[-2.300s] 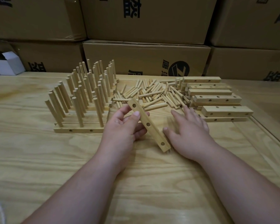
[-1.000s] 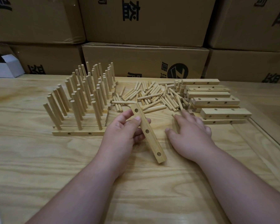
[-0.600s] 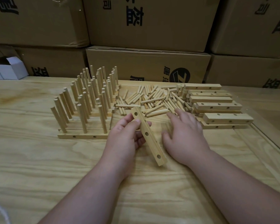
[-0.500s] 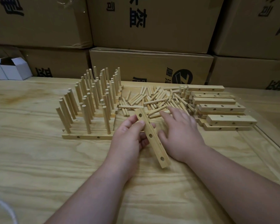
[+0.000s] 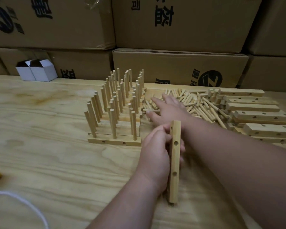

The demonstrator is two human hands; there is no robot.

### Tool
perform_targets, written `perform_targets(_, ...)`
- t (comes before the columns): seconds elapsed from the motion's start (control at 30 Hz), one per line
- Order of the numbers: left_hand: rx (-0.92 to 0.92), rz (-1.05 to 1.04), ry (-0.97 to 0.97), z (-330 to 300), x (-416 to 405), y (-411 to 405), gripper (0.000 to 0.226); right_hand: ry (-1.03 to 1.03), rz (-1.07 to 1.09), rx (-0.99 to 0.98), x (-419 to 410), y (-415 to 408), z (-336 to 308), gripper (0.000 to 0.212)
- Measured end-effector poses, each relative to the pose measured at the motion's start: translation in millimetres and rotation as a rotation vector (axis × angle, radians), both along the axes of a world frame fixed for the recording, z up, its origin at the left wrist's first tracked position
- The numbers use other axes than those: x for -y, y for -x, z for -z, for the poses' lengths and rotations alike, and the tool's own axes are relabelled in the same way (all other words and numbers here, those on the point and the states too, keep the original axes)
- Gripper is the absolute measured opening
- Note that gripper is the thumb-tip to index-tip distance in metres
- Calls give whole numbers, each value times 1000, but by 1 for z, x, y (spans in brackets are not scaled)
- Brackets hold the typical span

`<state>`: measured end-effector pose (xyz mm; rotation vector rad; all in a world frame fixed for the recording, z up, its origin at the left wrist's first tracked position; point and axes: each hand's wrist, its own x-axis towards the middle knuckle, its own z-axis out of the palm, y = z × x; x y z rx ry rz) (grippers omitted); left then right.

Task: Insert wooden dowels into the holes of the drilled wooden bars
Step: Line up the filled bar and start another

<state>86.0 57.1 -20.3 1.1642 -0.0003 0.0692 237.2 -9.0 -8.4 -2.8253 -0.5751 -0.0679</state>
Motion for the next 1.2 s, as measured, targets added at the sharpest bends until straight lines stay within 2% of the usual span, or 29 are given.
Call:
perform_targets(0.13, -8, 0, -5, -1, 0, -1, 43, 103, -14, -89, -12, -16, 4, 65)
perform_targets(0.23, -7, 4, -11, -2, 1, -2, 39, 158, -27, -53, -13, -17, 8, 63)
perform_targets(0.57, -10, -1, 1, -1, 2, -2, 37, 26, 35, 29, 13, -5, 13, 51)
perform_targets(0.63, -7, -3, 11, 0, 3, -2, 35, 34, 52, 37, 19, 1, 11, 51)
perform_targets(0.73, -9, 5, 21, 0, 3, -2, 43, 57, 106, 64, 25, 11, 7, 49)
perform_targets(0.83, -10, 5, 29, 1, 3, -2, 38, 88, 132, 82, 30, 19, 4, 45)
perform_targets(0.97, -27, -14, 26, 1, 3, -3, 38, 73, 125, 63, 36, 33, 1, 50)
perform_targets(1.1, -24, -14, 21, -1, 3, -2, 38, 59, 117, 126, 39, 38, 1, 34)
perform_targets(1.2, -11, -12, 15, 1, 3, -2, 37, 61, 117, 135, 39, 40, 0, 33)
